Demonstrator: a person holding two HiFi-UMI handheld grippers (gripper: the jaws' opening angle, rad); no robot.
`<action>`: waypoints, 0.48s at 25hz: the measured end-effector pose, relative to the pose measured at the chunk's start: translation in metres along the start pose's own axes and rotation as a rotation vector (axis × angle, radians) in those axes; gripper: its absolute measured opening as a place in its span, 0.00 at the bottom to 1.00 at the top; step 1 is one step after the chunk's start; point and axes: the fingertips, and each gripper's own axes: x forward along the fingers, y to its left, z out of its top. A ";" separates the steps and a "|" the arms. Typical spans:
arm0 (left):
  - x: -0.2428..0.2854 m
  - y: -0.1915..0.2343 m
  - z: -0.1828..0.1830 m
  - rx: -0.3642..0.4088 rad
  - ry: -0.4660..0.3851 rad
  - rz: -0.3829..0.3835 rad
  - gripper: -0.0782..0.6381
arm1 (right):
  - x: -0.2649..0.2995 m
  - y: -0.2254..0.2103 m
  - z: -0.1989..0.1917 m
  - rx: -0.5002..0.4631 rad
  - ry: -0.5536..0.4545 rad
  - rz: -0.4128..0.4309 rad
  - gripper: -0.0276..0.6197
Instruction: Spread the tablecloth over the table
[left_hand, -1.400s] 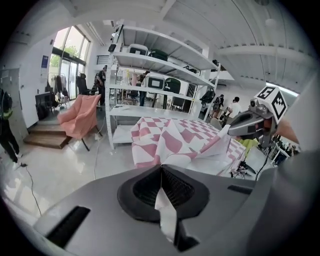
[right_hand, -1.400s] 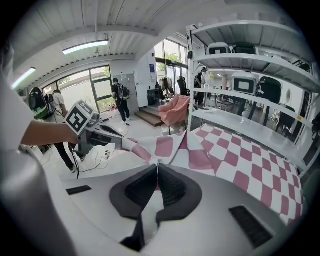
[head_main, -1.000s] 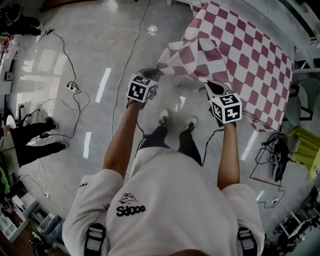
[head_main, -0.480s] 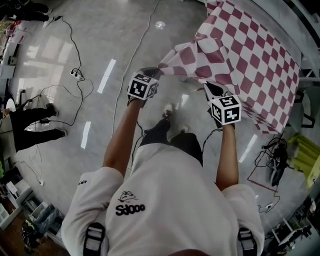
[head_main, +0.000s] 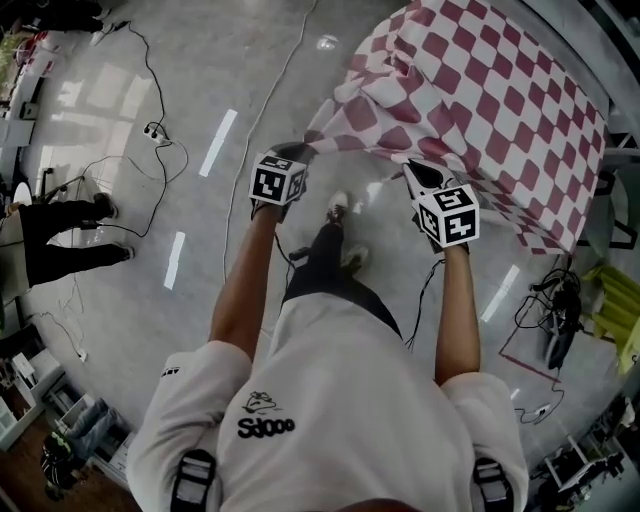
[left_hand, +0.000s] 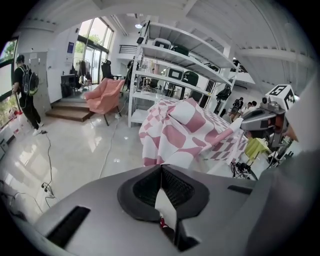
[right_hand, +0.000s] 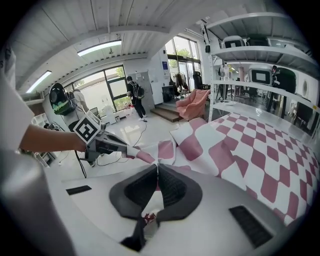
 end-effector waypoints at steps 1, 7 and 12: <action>-0.001 -0.002 -0.008 -0.001 0.003 0.002 0.15 | -0.001 0.003 -0.007 0.000 0.001 0.000 0.08; -0.004 -0.009 -0.047 -0.003 0.013 0.025 0.15 | -0.002 0.019 -0.049 0.010 0.011 0.000 0.08; -0.007 -0.010 -0.070 -0.008 0.016 0.030 0.15 | -0.001 0.037 -0.074 -0.010 0.031 -0.009 0.08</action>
